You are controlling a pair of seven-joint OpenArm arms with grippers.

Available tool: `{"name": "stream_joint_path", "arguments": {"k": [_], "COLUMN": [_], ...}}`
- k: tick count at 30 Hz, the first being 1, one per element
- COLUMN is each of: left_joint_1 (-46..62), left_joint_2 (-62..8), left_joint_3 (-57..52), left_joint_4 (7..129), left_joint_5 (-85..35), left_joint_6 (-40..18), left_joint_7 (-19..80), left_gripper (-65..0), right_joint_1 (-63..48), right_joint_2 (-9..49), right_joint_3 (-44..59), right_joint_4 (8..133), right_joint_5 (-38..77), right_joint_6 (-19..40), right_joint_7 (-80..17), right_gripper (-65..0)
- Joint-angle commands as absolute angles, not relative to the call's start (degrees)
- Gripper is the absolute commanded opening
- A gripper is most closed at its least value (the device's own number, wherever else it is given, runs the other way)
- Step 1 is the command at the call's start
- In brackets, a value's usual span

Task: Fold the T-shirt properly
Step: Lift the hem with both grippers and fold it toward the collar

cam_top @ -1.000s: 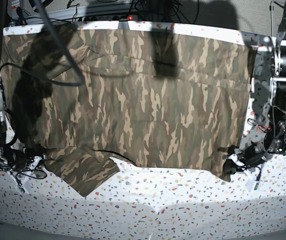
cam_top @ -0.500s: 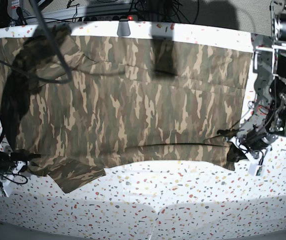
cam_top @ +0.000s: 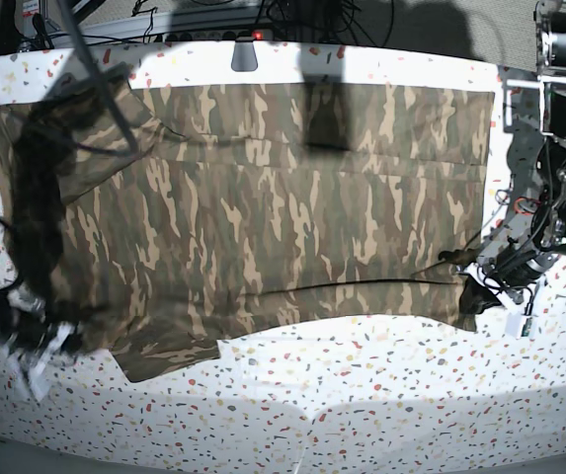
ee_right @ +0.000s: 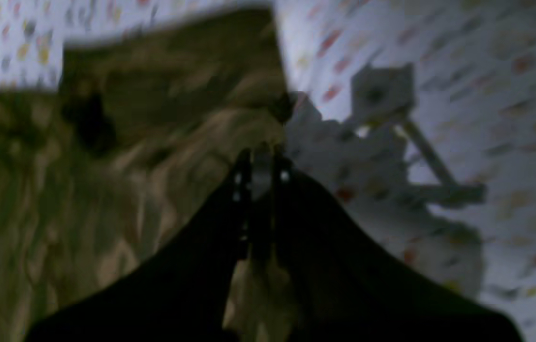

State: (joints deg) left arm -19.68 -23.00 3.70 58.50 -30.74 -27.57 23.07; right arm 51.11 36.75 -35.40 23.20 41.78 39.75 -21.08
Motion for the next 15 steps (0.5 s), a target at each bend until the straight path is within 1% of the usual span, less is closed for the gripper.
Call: {"name": "stream_joint_path", "arguments": {"k": [1,4,8,12,15], "left_joint_1": [-21.1,-20.9,-20.6,-20.3,-19.6], "left_joint_2": [-23.8,-23.8,-23.8,-23.8,-23.8], "left_joint_3": [3.2,3.2,3.2,3.2,3.2], "left_joint_4": [59.6,59.6,59.6,59.6,59.6], "left_joint_5": [-31.6,-31.6,-31.6,-31.6,-32.4], "left_joint_6": [-27.8,-27.8,-27.9,-27.9,-29.2], "left_joint_7": [21.6,21.6,21.6,21.5,21.4], "left_gripper": [-65.0,-65.0,-65.0,-65.0,-65.0], "right_joint_1": [51.4,45.3,36.6,27.9,22.4], "right_joint_2": [38.1,39.0,39.9,39.6,39.2], "right_joint_3": [-34.7,-30.0,-17.8,-4.9,2.0], "right_joint_4": [25.1,30.1,37.0,46.3,53.8], "right_joint_5": [42.2,42.3,42.0,38.2,37.9], "right_joint_6": [40.0,40.0,40.0,40.0,40.0], "right_joint_7": [-20.5,-20.4,-20.5,-21.5,-22.9], "right_gripper": [-65.0,-65.0,-65.0,-65.0,-65.0]}}
